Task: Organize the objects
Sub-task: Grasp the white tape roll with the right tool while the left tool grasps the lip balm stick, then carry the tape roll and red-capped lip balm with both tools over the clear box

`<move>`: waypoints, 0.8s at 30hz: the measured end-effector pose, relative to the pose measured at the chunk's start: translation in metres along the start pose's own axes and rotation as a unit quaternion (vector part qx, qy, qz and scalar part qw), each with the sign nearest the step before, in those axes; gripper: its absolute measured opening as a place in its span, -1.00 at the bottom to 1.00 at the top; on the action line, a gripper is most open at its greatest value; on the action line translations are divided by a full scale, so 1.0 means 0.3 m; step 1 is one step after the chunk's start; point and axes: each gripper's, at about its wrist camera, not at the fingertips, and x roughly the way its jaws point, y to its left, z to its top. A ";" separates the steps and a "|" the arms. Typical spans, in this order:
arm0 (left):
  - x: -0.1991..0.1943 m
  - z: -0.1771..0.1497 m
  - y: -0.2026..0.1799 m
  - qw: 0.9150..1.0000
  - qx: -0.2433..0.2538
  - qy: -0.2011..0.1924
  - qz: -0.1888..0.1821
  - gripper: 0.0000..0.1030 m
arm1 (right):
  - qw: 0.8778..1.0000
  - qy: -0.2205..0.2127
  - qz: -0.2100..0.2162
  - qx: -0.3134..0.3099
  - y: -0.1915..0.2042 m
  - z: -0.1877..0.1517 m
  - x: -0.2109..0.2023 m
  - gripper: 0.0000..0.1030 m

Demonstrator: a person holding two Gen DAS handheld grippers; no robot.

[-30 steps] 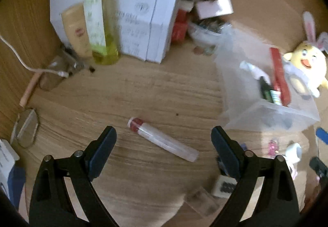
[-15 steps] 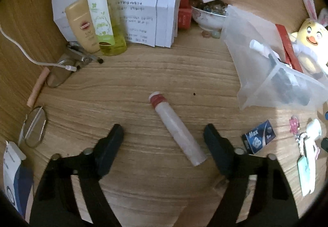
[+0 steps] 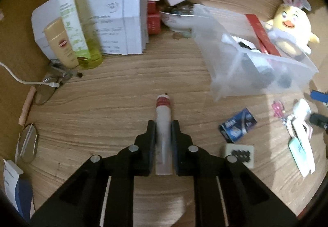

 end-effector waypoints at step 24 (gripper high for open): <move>-0.038 0.019 -0.059 0.999 0.017 -0.029 0.007 -0.72 | 0.999 -0.001 0.017 0.028 -0.005 0.020 0.029 -0.30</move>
